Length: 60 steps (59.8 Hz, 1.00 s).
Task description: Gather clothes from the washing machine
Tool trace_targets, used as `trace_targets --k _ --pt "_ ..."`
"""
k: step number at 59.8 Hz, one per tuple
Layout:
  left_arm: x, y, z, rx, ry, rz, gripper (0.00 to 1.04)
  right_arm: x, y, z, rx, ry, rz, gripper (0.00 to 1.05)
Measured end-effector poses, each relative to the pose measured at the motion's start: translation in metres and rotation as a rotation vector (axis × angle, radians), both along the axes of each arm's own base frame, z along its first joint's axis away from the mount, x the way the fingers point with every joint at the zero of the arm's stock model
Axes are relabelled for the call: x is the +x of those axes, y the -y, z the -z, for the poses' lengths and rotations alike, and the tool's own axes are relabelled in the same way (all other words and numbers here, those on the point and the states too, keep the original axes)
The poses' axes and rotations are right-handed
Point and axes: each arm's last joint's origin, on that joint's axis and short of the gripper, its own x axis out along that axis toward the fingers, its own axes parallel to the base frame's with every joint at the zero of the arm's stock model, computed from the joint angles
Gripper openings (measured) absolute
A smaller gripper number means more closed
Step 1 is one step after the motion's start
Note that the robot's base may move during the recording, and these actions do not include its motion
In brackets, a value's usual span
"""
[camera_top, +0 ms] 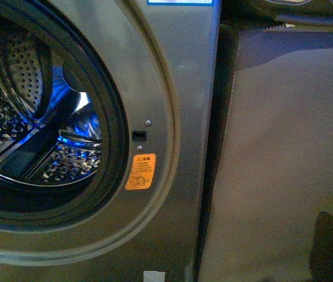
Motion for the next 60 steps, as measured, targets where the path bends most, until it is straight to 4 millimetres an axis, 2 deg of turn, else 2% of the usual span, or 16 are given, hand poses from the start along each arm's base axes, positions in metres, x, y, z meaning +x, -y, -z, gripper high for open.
trace_targets --k 4,8,10,18,23,32,39,45,49,54,60 --pt "0.0 0.0 0.0 0.0 0.0 0.0 0.98 0.014 0.008 0.055 0.097 -0.172 -0.031 0.05" --pt "0.0 0.0 0.0 0.0 0.0 0.0 0.98 0.02 0.007 0.1 0.168 -0.29 -0.063 0.05" --pt "0.0 0.0 0.0 0.0 0.0 0.0 0.98 0.022 0.003 0.123 0.198 -0.349 -0.093 0.14" --pt "0.0 0.0 0.0 0.0 0.0 0.0 0.98 0.025 -0.009 0.17 0.267 -0.488 -0.154 0.35" --pt "0.0 0.0 0.0 0.0 0.0 0.0 0.98 0.028 -0.018 0.206 0.347 -0.594 -0.209 0.54" --pt "0.0 0.0 0.0 0.0 0.0 0.0 0.98 0.029 -0.03 0.24 0.474 -0.69 -0.272 0.8" --pt "0.0 0.0 0.0 0.0 0.0 0.0 0.98 0.031 -0.043 0.25 0.478 -0.697 -0.296 0.99" --pt "0.0 0.0 0.0 0.0 0.0 0.0 0.98 0.033 -0.056 0.24 0.421 -0.648 -0.317 0.97" --pt "0.0 0.0 0.0 0.0 0.0 0.0 0.98 0.034 -0.072 0.225 0.346 -0.585 -0.325 0.97" --pt "0.0 0.0 0.0 0.0 0.0 0.0 0.98 0.036 -0.1 0.203 0.236 -0.483 -0.337 0.97" --pt "0.0 0.0 0.0 0.0 0.0 0.0 0.98 0.036 -0.133 0.186 0.163 -0.375 -0.361 0.97"
